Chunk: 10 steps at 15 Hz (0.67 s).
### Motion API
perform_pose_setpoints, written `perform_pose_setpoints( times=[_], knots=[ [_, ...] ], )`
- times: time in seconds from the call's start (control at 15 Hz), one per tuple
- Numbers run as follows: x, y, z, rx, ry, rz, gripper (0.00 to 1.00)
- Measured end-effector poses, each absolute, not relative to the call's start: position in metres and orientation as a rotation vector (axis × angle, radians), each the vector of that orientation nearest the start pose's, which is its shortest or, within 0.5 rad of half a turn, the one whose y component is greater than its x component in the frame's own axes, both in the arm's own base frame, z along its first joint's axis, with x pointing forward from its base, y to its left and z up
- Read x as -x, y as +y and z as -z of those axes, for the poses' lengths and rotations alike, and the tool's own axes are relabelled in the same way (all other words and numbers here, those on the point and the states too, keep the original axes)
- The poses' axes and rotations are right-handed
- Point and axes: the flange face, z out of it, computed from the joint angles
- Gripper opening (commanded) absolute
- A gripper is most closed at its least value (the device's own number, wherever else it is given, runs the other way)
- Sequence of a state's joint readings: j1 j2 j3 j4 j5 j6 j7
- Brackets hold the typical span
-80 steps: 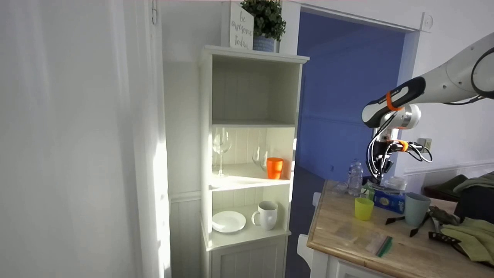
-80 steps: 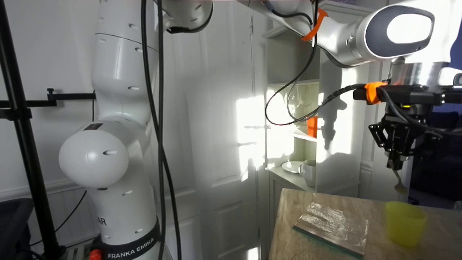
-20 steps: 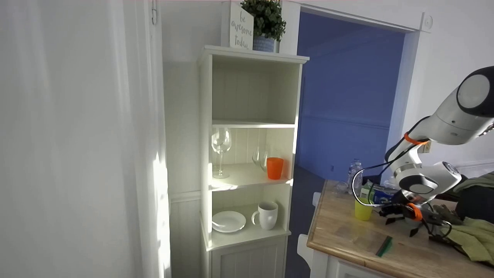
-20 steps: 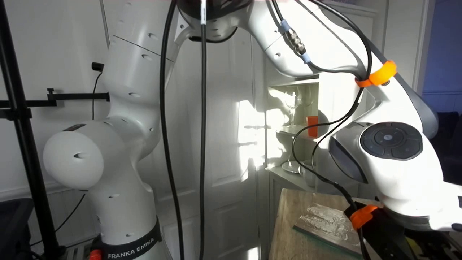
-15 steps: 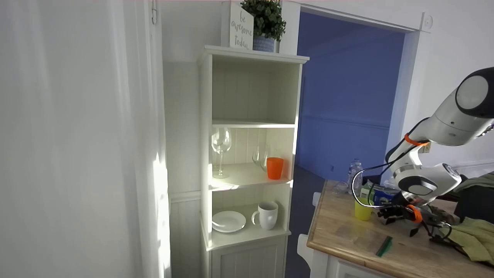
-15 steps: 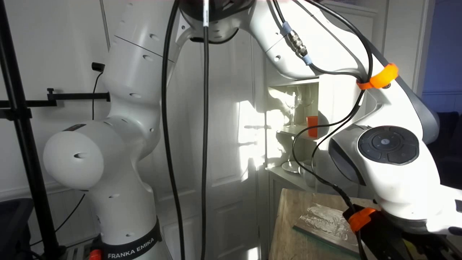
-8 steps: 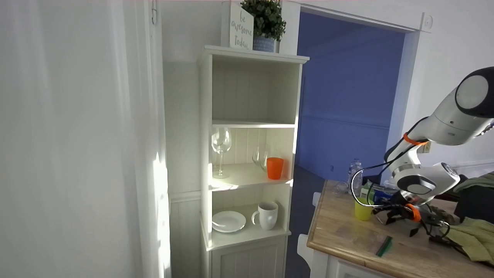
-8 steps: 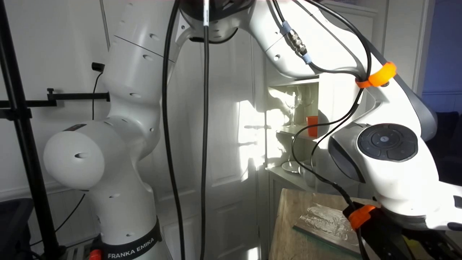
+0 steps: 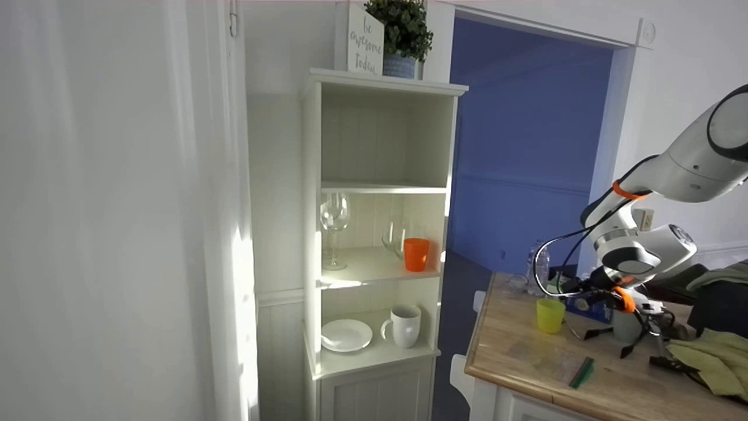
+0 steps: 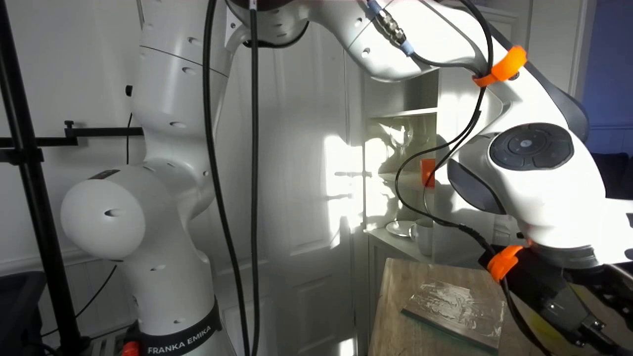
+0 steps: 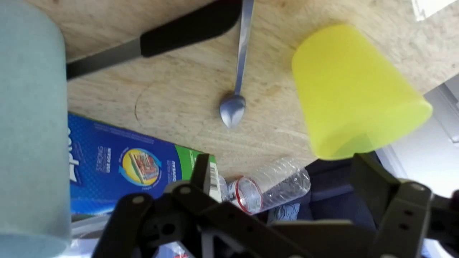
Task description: Remove the spoon from the yellow cup and put it on the counter top
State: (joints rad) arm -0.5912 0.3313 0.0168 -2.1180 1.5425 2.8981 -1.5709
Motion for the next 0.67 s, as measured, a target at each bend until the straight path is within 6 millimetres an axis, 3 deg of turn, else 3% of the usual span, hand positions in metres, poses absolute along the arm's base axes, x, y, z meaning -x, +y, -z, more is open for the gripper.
perform_pose_setpoints(
  times=[0.33,0.67],
  knots=[
    [-0.446,-0.366,-0.302,2.887,0.656,1.143,1.00],
    [-0.421,-0.360,-0.298,3.021,0.583,0.928,1.00]
  ],
)
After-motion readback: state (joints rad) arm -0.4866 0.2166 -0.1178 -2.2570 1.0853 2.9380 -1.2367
